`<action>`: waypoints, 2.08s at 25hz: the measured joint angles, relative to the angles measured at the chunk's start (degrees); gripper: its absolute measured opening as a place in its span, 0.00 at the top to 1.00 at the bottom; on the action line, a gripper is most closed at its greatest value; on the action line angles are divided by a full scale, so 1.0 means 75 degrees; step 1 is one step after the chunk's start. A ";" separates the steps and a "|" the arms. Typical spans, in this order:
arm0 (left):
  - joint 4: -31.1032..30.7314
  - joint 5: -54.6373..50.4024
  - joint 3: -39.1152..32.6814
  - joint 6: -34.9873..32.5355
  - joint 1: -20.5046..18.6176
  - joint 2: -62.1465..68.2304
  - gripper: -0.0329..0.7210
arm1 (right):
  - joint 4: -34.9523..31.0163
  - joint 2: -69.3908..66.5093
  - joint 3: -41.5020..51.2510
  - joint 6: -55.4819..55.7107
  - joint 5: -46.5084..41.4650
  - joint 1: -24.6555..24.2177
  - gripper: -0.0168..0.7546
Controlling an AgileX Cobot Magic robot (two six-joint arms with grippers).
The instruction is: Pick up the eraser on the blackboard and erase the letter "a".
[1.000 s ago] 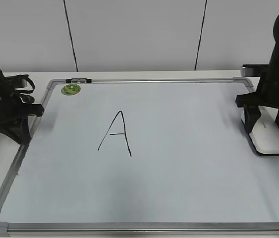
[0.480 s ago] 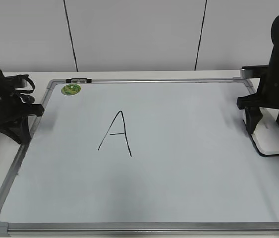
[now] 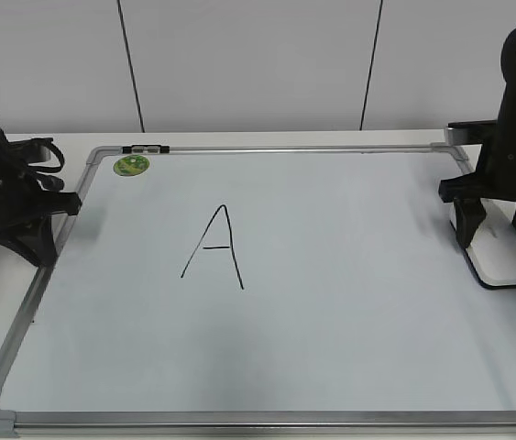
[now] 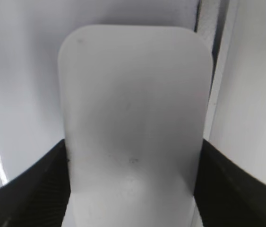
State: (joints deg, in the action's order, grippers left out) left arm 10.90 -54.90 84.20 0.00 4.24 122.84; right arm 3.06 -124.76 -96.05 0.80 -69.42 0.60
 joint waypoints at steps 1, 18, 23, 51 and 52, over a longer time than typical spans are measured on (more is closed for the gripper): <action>0.0000 0.0000 0.0000 0.0000 0.0000 0.0000 0.87 | 0.0000 0.0000 0.0000 0.0000 0.0000 0.0000 0.29; 0.0013 0.0000 0.0000 0.0000 0.0000 0.0000 0.87 | 0.0116 0.0000 -0.0014 0.0036 0.0000 0.0000 0.12; 0.0013 0.0000 0.0016 0.0000 0.0000 0.0000 0.86 | 0.0121 0.0000 -0.0247 0.0106 0.0000 0.0000 0.11; -0.0847 -0.1953 0.1191 0.0171 0.0237 -0.1681 0.30 | -0.0852 0.2143 -0.0672 0.0458 -0.0103 0.0000 0.26; -0.1064 -0.1985 0.1191 0.0264 0.0327 -0.1936 0.30 | -0.0860 0.2356 -0.0632 0.0470 -0.0113 0.0000 0.26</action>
State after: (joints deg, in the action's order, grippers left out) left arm 2.92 -69.79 93.14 1.98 6.69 108.32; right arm -3.40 -107.09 -100.79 4.32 -70.27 0.60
